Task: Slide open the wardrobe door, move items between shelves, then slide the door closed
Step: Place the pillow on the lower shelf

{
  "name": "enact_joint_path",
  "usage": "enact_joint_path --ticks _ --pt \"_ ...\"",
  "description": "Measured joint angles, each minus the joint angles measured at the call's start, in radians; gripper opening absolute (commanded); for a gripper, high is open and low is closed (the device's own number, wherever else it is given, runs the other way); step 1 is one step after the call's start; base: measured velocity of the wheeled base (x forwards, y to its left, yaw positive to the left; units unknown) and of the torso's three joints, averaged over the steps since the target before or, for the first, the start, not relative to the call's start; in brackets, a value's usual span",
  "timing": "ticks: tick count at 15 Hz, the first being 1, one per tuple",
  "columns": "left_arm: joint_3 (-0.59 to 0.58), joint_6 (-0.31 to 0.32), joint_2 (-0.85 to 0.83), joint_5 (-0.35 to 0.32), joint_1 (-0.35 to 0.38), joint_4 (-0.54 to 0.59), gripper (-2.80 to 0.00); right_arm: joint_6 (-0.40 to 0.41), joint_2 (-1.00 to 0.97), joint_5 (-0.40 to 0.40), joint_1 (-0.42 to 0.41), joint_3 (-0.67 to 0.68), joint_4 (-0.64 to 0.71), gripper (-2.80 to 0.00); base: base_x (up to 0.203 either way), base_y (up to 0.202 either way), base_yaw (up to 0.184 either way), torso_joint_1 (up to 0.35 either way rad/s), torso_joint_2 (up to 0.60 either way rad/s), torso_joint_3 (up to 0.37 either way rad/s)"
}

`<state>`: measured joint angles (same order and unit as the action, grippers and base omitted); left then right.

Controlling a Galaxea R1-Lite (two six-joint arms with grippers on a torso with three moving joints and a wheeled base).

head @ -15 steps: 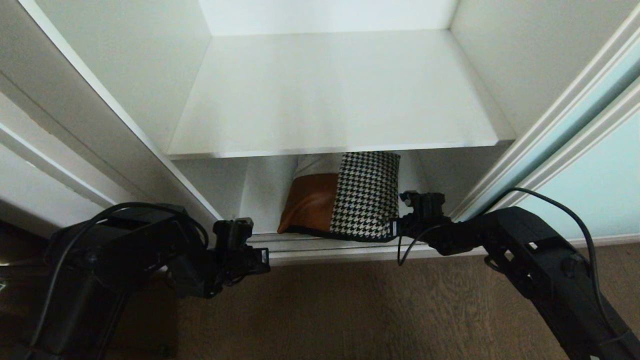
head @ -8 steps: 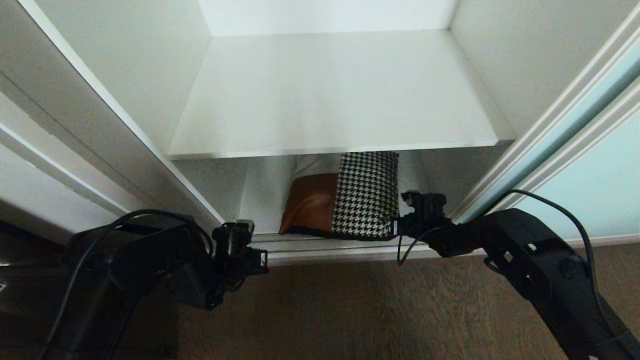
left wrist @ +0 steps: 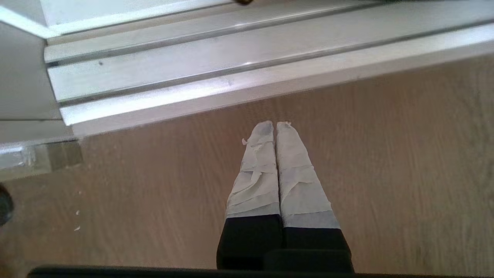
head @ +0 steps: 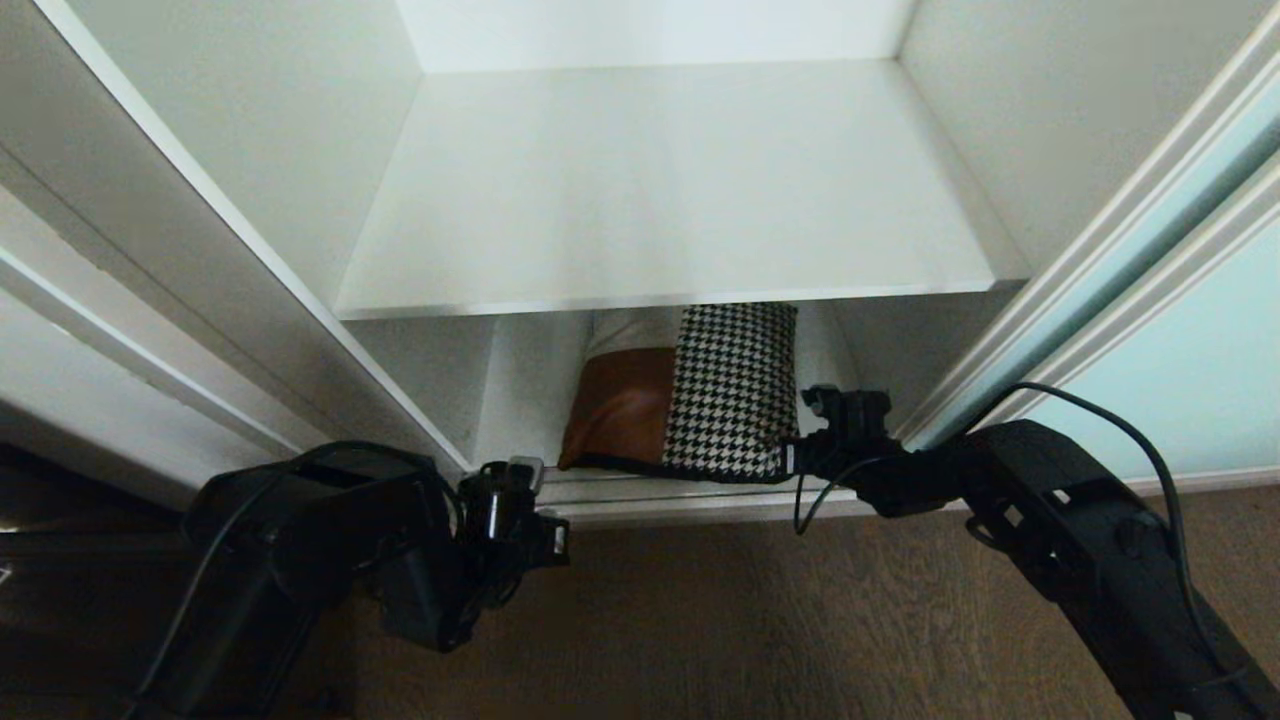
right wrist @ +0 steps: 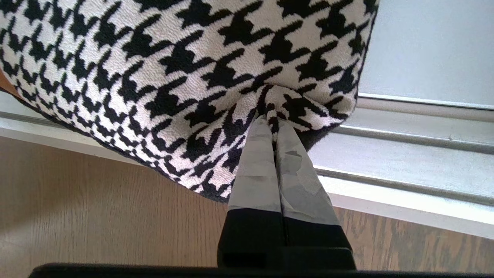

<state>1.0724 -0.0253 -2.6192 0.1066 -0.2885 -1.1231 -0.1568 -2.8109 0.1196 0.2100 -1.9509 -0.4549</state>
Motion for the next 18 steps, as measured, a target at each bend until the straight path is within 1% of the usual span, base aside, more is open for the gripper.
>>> enact_joint_path --ticks 2,4,6,7,9,11,13,18 --pt "0.087 0.000 0.011 0.003 -0.013 0.180 -2.80 0.000 -0.002 0.000 0.000 0.000 0.000 -2.80 0.000 0.000 0.000 0.000 0.00 0.000" --pt "0.220 -0.008 0.016 0.000 -0.027 0.385 -2.80 0.000 -0.004 0.003 -0.008 0.000 0.001 -2.80 0.000 0.000 0.000 0.000 0.00 0.000" --pt "0.371 -0.016 -0.008 0.006 -0.031 0.531 -2.80 0.000 -0.008 0.003 -0.010 0.000 0.000 -2.80 0.000 0.000 0.000 0.000 0.00 0.000" --pt "0.449 -0.017 -0.032 0.014 -0.037 0.571 -2.80 0.001 -0.010 0.003 -0.010 0.000 0.000 -2.80 0.000 0.000 0.000 0.000 0.00 0.000" --pt "0.554 -0.021 -0.077 0.028 -0.040 0.632 -2.80 0.001 -0.012 0.004 -0.011 0.000 0.001 -2.80 0.000 0.000 0.000 0.000 0.00 0.000" --pt "0.617 -0.017 -0.109 0.016 -0.040 0.653 -2.80 0.001 -0.013 0.003 -0.010 0.000 0.000 -2.80 0.000 0.000 0.000 0.000 0.00 0.000" --pt "0.637 -0.012 -0.127 -0.037 -0.042 0.650 -2.80 0.001 -0.014 0.003 -0.011 0.000 0.000 -2.80 0.000 0.000 0.000 0.000 0.00 0.000" --pt "0.668 0.001 -0.149 -0.044 -0.041 0.635 -2.80 0.000 -0.013 0.006 -0.012 0.000 0.000 -2.80 0.000 0.000 0.000 0.000 0.00 0.000"
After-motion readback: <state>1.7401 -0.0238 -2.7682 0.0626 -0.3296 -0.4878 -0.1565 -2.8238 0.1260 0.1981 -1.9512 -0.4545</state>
